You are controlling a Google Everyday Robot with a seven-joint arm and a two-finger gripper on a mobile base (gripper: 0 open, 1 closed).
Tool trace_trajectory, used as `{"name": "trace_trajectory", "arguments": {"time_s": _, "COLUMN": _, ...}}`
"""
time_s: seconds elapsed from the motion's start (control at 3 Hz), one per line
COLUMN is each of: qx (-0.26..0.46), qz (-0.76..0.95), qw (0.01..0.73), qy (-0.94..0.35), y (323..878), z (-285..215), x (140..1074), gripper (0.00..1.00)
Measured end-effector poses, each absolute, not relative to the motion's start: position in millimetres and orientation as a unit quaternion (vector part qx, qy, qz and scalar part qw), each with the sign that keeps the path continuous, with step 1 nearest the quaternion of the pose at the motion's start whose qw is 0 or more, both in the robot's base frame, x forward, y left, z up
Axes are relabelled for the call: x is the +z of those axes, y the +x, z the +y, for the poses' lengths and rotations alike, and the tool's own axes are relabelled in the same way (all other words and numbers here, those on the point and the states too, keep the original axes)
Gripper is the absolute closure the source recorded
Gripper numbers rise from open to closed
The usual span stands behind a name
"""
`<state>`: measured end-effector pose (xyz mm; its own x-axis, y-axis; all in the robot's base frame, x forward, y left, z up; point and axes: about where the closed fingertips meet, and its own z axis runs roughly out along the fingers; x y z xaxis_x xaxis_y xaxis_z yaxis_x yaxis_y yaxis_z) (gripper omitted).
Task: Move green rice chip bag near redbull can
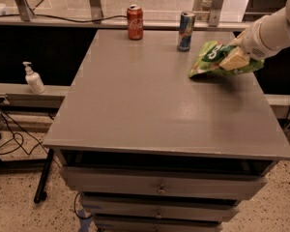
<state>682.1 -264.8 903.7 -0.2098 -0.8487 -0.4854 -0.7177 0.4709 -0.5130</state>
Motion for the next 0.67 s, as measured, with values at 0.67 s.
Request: {"name": "trace_trajectory", "arguments": {"time_s": 0.67, "qx": -0.073, "qz": 0.799, "qw": 0.393, "qy": -0.45, "y": 735.8, "z": -305.3, "x": 897.2, "gripper": 1.0}}
